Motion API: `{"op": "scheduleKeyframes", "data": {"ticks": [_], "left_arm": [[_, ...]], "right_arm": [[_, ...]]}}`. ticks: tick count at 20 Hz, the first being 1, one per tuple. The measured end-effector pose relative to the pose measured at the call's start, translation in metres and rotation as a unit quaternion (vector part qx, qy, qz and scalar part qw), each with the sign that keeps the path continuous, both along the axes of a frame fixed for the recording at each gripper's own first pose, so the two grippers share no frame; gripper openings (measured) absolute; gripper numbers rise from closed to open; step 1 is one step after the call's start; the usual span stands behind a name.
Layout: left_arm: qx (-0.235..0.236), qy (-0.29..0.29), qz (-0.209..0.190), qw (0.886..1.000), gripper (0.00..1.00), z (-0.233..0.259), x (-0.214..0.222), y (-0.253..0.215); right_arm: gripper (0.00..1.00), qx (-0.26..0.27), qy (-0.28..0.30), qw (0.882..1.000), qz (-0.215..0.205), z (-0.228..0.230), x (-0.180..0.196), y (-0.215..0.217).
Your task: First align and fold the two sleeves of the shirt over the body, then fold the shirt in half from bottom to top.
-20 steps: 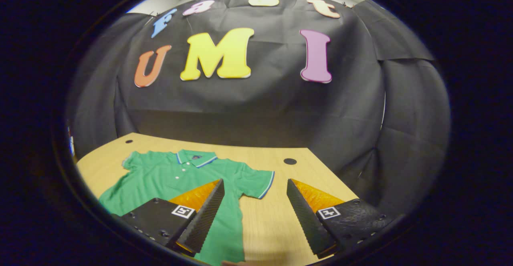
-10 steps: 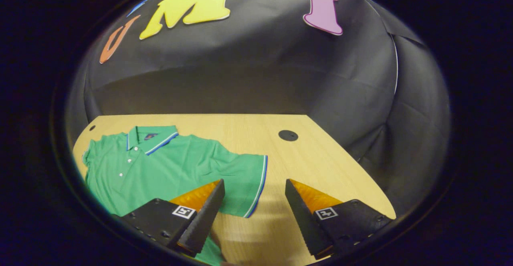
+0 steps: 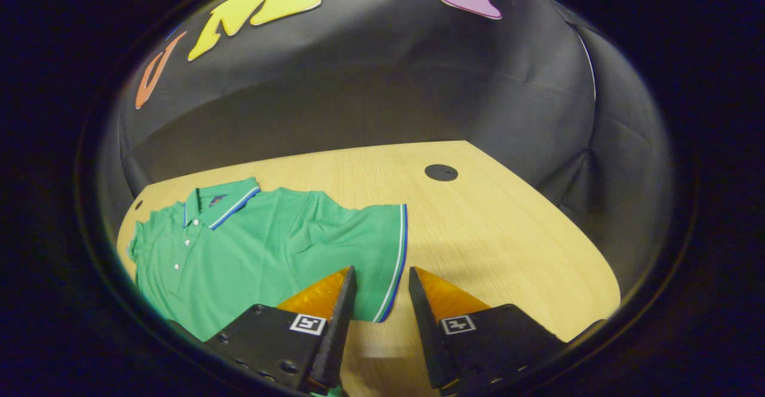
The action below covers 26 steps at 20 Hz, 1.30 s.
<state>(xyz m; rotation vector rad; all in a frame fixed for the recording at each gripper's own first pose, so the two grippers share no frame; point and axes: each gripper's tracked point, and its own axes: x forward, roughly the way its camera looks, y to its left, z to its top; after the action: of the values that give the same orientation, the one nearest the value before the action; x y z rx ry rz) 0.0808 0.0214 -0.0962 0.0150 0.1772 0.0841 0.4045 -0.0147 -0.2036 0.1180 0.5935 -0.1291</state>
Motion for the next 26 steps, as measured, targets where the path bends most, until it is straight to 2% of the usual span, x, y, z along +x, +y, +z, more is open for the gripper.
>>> {"op": "scheduleKeyframes", "data": {"ticks": [1,3,5,10,14,17,19,21,24,25,26], "left_arm": [[-0.001,0.004,-0.002,1.000,1.00,-0.002,0.000,-0.001],[-0.002,0.005,-0.005,1.000,1.00,-0.002,0.001,-0.002],[0.001,0.003,0.001,1.000,1.00,-0.001,0.001,0.003],[-0.003,0.006,0.012,1.000,1.00,-0.002,0.002,0.012],[-0.006,0.010,0.013,1.000,1.00,-0.004,0.002,0.013],[-0.012,0.016,0.016,1.000,1.00,-0.008,0.003,0.016],[-0.012,0.014,0.021,1.000,1.00,-0.005,0.002,0.019],[-0.008,0.012,0.023,1.000,1.00,-0.005,0.004,0.023],[-0.005,0.009,0.039,0.999,1.00,-0.003,0.006,0.039],[-0.008,0.007,0.044,0.999,1.00,0.000,0.007,0.044],[-0.013,0.006,0.050,0.999,1.00,0.001,0.006,0.049]], "right_arm": [[0.37,-0.001,0.000,1.000,0.003,-0.001,0.004,0.002],[0.12,-0.022,-0.002,1.000,0.009,0.000,0.009,0.003],[0.01,-0.060,-0.006,0.998,0.023,0.006,0.008,0.004],[0.00,-0.095,-0.031,0.994,0.043,0.029,0.009,0.011],[0.00,-0.138,-0.061,0.986,0.074,0.051,0.008,0.030],[0.00,-0.206,-0.085,0.968,0.115,0.062,0.008,0.056],[0.01,-0.240,-0.108,0.952,0.155,0.071,0.004,0.087],[0.00,-0.267,-0.125,0.939,0.175,0.072,0.000,0.115],[0.01,-0.248,-0.130,0.940,0.196,0.069,-0.008,0.150],[0.10,-0.229,-0.128,0.942,0.209,0.066,-0.012,0.164],[0.11,-0.211,-0.127,0.945,0.215,0.061,-0.017,0.173]]}}
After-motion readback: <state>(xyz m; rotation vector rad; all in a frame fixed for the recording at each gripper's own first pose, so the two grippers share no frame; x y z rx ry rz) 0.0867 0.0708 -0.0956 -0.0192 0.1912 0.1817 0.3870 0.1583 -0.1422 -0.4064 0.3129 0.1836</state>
